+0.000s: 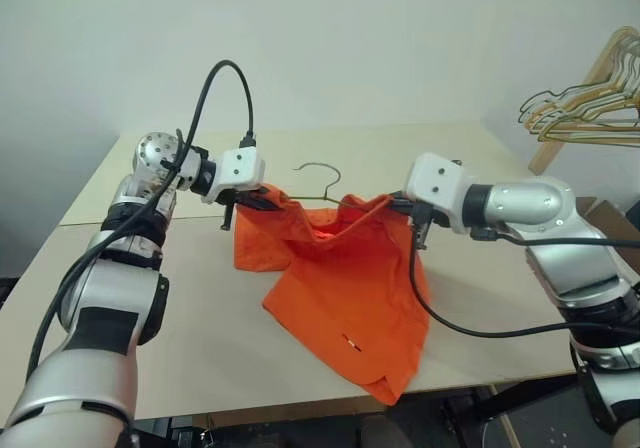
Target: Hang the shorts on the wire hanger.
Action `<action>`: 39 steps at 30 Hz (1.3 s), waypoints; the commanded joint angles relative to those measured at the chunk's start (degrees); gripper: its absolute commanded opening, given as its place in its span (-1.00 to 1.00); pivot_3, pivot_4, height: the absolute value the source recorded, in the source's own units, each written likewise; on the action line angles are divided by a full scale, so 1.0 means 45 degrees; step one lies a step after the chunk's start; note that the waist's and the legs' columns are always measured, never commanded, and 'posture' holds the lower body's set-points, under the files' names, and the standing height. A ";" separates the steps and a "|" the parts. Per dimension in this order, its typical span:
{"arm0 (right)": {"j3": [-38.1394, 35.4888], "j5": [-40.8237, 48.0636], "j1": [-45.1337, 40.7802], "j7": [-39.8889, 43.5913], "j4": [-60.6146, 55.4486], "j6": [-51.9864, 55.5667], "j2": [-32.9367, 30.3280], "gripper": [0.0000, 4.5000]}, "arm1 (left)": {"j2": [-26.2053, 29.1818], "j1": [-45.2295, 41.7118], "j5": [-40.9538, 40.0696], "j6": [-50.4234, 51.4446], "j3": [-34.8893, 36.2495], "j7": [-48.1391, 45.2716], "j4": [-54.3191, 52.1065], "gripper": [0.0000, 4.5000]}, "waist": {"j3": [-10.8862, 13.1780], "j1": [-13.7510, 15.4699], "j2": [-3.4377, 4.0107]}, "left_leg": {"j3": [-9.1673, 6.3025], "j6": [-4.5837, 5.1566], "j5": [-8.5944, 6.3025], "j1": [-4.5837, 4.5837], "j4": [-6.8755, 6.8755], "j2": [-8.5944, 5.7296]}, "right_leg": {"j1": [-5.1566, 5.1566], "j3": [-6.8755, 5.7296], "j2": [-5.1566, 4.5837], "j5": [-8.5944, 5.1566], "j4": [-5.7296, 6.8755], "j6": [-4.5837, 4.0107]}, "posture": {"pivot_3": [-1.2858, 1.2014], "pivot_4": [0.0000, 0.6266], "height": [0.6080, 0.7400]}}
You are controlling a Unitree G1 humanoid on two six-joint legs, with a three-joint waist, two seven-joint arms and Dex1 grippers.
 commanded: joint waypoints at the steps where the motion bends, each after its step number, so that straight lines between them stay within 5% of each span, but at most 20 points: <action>1: 0.0002 -0.0339 -0.0337 -0.0021 -0.0041 0.0040 0.0010 -0.99 | 0.0026 -0.0083 -0.0142 0.0065 0.0370 0.0153 -0.0528 -1.00 | 0.0000 0.0034 0.0000 | -0.0002 -0.0001 0.0001 -0.0001 0.0000 -0.0008 | -0.0001 0.0000 -0.0006 0.0000 0.0001 0.0000 | -0.08 -1.00 1.00; 6: 0.0229 -0.0794 -0.0114 0.0234 -0.0110 -0.0508 -0.0200 -0.99 | -0.0141 -0.0039 -0.0328 0.0043 0.0582 0.0239 -0.0566 -1.00 | 0.0000 0.0030 0.0000 | -0.0003 -0.0004 0.0002 -0.0002 0.0002 -0.0038 | -0.0002 0.0003 -0.0027 0.0000 0.0000 0.0001 | -0.09 -1.00 1.00; 13: 0.0341 -0.0928 0.0077 0.0777 -0.0106 -0.0840 -0.0229 -0.03 | -0.0272 0.0028 -0.0508 0.0137 0.0838 -0.0254 -0.0794 -1.00 | 0.0000 0.0001 0.0000 | -0.0014 -0.0002 0.0001 -0.0001 0.0001 -0.0036 | -0.0005 0.0002 -0.0018 -0.0001 0.0000 0.0002 | -0.09 -1.00 1.00; 36: -0.0454 0.1618 -0.0242 0.2133 0.1119 0.1646 0.0554 -0.03 | -0.0593 0.0498 -0.1228 -0.0275 0.1219 -0.1296 -0.1517 -1.00 | 0.0000 -0.0026 0.0000 | -0.0049 -0.0015 0.0008 0.0001 0.0002 -0.0048 | -0.0002 0.0003 -0.0020 -0.0001 0.0000 0.0002 | -0.09 -1.00 1.00; 39: -0.0476 0.1701 -0.0176 0.2105 0.1102 0.1700 0.0594 -0.22 | -0.0638 0.0540 -0.1333 -0.0243 0.1252 -0.1384 -0.1555 -1.00 | 0.0000 -0.0035 0.0000 | -0.0049 -0.0013 0.0007 0.0001 0.0001 -0.0047 | -0.0003 0.0003 -0.0020 -0.0001 0.0000 0.0002 | -0.09 -1.00 1.00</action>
